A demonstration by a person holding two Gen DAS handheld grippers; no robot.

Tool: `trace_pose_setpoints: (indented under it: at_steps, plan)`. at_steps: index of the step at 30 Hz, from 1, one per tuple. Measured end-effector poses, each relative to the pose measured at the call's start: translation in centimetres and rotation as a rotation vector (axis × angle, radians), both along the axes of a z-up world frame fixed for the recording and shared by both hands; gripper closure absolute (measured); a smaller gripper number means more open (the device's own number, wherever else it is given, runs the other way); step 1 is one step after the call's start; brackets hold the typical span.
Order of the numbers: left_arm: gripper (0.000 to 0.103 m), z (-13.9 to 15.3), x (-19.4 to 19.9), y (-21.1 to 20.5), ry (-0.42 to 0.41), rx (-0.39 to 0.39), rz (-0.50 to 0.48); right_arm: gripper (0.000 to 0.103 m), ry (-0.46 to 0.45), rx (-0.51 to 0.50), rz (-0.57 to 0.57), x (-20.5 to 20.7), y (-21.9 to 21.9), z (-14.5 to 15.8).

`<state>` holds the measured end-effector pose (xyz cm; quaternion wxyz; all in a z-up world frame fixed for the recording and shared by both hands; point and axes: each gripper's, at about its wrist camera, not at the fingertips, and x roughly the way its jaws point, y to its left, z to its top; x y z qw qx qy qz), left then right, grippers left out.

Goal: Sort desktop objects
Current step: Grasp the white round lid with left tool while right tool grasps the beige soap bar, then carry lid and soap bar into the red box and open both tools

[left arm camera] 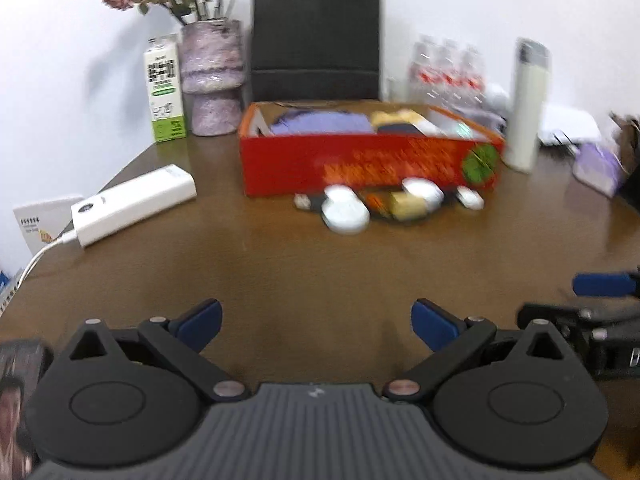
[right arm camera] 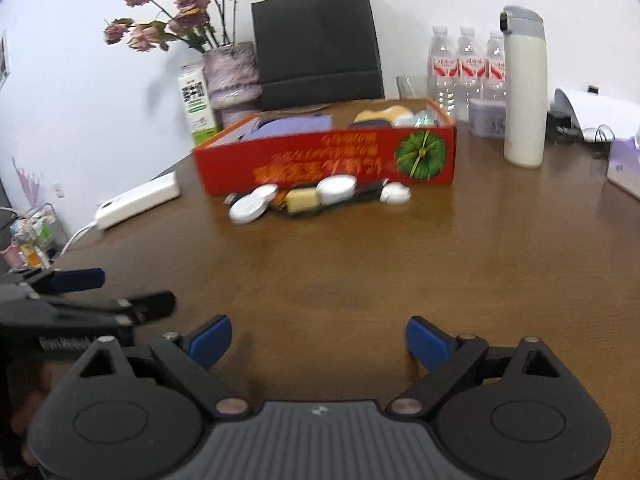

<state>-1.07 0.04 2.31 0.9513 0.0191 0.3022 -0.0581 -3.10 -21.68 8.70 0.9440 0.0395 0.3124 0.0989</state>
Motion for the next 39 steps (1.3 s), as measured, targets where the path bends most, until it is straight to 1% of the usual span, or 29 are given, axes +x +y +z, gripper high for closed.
trace_pose_setpoints:
  at_steps: [1, 2, 3, 4, 5, 6, 8, 9, 10, 12, 13, 15, 16, 17, 18, 19, 20, 21, 23, 26, 28, 32, 35, 36, 39]
  plan:
    - [0.0, 0.2, 1.2, 0.1, 0.007, -0.02, 0.001, 0.021, -0.007, -0.023, -0.005, 1.1, 0.1, 0.2]
    - [0.002, 0.4, 2.6, 0.1, 0.014, -0.048, -0.009, 0.024, -0.014, -0.033, -0.008, 2.1, 0.1, 0.5]
    - [0.009, 0.5, 3.7, 0.1, 0.02, -0.066, -0.013, 0.027, -0.023, -0.027, -0.005, 3.4, 0.1, 0.8]
    - [0.012, 0.6, 5.0, 0.0, 0.027, -0.084, -0.023, 0.034, -0.028, -0.013, 0.005, 4.3, 0.1, 1.0]
    - [0.019, 0.6, 6.2, -0.2, 0.033, -0.098, -0.034, 0.042, -0.029, 0.009, 0.027, 5.6, 0.2, 1.2]
    - [0.024, 0.6, 7.2, -0.3, 0.038, -0.111, -0.043, 0.045, -0.03, 0.03, 0.05, 6.7, 0.4, 1.3]
    - [0.025, 0.4, 9.2, -0.6, 0.032, -0.136, -0.065, 0.05, -0.017, 0.063, 0.08, 8.8, 0.9, 1.5]
    - [0.029, 0.2, 10.0, -0.8, 0.02, -0.135, -0.079, 0.051, -0.011, 0.08, 0.088, 9.8, 1.1, 1.7]
    - [0.033, -0.1, 10.6, -1.1, 0.018, -0.114, -0.092, 0.053, 0.0, 0.095, 0.09, 10.7, 1.3, 1.8]
    - [0.052, -0.5, 11.5, -1.8, 0.024, -0.078, -0.115, 0.053, 0.024, 0.13, 0.091, 12.2, 1.6, 2.1]
    - [0.057, -0.7, 11.7, -1.9, 0.03, -0.085, -0.119, 0.056, 0.031, 0.135, 0.091, 13.0, 1.9, 2.1]
    - [0.06, -1.4, 12.2, -1.8, 0.065, -0.11, -0.135, 0.056, 0.052, 0.11, 0.083, 14.4, 2.5, 1.8]
    - [0.06, -1.6, 12.3, -1.8, 0.073, -0.115, -0.137, 0.056, 0.058, 0.093, 0.078, 14.9, 2.9, 1.5]
    - [0.061, -1.6, 12.2, -1.8, 0.065, -0.111, -0.148, 0.057, 0.063, 0.081, 0.076, 15.2, 3.3, 1.2]
    - [0.062, -1.6, 12.1, -2.0, 0.067, -0.104, -0.165, 0.059, 0.066, 0.077, 0.077, 15.4, 3.5, 0.9]
    - [0.062, -1.7, 11.9, -2.2, 0.057, -0.091, -0.171, 0.064, 0.07, 0.081, 0.078, 15.6, 3.7, 0.6]
    - [0.063, -1.8, 11.8, -2.4, 0.049, -0.071, -0.174, 0.072, 0.074, 0.085, 0.078, 15.6, 3.8, 0.3]
    - [0.063, -1.8, 11.6, -2.6, 0.039, -0.054, -0.178, 0.072, 0.07, 0.077, 0.072, 15.5, 4.0, 0.1]
    - [0.063, -1.8, 11.4, -2.8, 0.033, -0.04, -0.178, 0.073, 0.046, 0.05, 0.07, 15.0, 4.3, 0.1]
    - [0.063, -1.7, 10.9, -2.5, 0.031, -0.034, -0.162, 0.073, -0.004, 0.057, 0.057, 14.0, 4.2, 0.8]
    - [0.063, -1.2, 10.2, -2.0, -0.003, -0.045, -0.136, 0.073, -0.049, 0.054, 0.042, 12.8, 4.0, 1.8]
    - [0.063, 1.0, 7.8, -1.2, -0.047, -0.09, -0.072, 0.073, -0.115, 0.031, 0.037, 9.5, 3.6, 3.6]
    - [0.063, 3.5, 5.6, -0.8, -0.088, -0.139, -0.074, 0.073, -0.173, 0.019, 0.021, 7.2, 2.9, 5.4]
    - [0.063, 4.5, 5.1, -0.8, -0.102, -0.144, -0.081, 0.073, -0.187, 0.018, 0.017, 6.7, 2.6, 6.4]
    - [0.063, 8.4, 3.0, -0.9, -0.191, -0.144, -0.101, 0.073, -0.261, 0.012, 0.013, 4.8, 2.2, 9.7]
